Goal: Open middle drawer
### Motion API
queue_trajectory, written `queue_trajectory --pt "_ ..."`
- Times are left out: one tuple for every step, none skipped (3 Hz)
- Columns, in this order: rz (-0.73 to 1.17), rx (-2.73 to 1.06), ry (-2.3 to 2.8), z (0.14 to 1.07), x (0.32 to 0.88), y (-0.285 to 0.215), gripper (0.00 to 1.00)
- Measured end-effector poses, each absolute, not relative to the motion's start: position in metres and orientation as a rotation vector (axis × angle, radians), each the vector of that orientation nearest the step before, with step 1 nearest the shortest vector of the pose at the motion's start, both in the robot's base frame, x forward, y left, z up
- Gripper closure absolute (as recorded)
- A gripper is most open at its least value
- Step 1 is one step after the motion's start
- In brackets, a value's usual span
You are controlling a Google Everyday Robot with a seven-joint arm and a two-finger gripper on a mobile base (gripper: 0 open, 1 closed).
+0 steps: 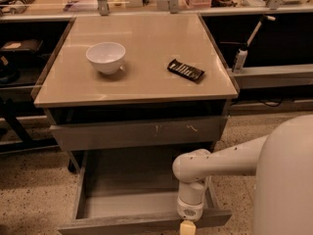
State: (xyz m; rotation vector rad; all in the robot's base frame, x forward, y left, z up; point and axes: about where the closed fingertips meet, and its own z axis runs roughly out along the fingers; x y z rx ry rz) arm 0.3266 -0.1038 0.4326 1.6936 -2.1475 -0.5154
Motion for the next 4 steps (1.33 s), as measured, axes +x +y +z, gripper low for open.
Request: queue_trajectory --pt "-0.562 1.630 -2.146 0.431 0.310 -0.114 0.00" --pt "-0.562 1.630 -2.146 0.432 0.310 -0.113 0.00" --pt "-0.587 1.557 -2.180 0.437 0.282 -0.126 0.00" --pt "-0.587 1.557 -2.180 0.437 0.282 -0.126 0.00"
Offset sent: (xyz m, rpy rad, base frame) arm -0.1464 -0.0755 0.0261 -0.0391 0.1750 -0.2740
